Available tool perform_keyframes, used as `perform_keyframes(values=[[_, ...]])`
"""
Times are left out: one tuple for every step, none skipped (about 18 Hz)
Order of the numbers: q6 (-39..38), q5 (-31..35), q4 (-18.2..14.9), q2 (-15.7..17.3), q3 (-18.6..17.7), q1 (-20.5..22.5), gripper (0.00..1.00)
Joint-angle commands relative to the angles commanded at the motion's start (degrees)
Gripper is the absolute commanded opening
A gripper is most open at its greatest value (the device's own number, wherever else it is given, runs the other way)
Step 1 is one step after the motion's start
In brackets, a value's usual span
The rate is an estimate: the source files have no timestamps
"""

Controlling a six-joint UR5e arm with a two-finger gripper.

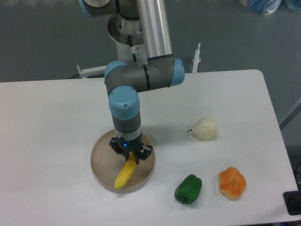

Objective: Pick up the banana from the plate
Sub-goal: 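Lift the banana off the plate and carry it toward the green pepper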

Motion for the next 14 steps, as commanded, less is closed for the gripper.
perform_keyframes(values=[[1.3, 0.0, 0.0, 1.2, 0.1, 1.1, 0.30], [2.4, -0.2, -0.3, 1.9, 0.1, 2.1, 0.30], [3.7, -0.4, -1.0, 2.1, 0.2, 3.6, 0.30], [5.5, -0.4, -1.4, 2.3, 1.0, 4.9, 0.30], [7.4, -0.4, -2.2, 2.5, 2.4, 5.7, 0.30], [9.5, -0.4, -3.9, 2.5, 4.0, 6.5, 0.30], [12.6, -0.4, -6.9, 2.5, 7.0, 8.0, 0.30], [14.2, -0.4, -8.9, 2.2, 9.2, 8.7, 0.30], [15.6, -0.6, -10.5, 1.7, 11.3, 9.5, 0.30], [17.0, -1.0, -12.2, 1.3, 13.1, 10.5, 0.30], [19.5, -1.9, -14.1, 0.7, 15.4, 12.2, 0.30], [22.2, -2.6, -14.5, 0.4, 17.1, 13.4, 0.30], [24.1, -2.6, -14.5, 0.2, 17.8, 14.0, 0.30], [25.7, -2.6, -14.5, 0.1, 18.5, 14.2, 0.30]])
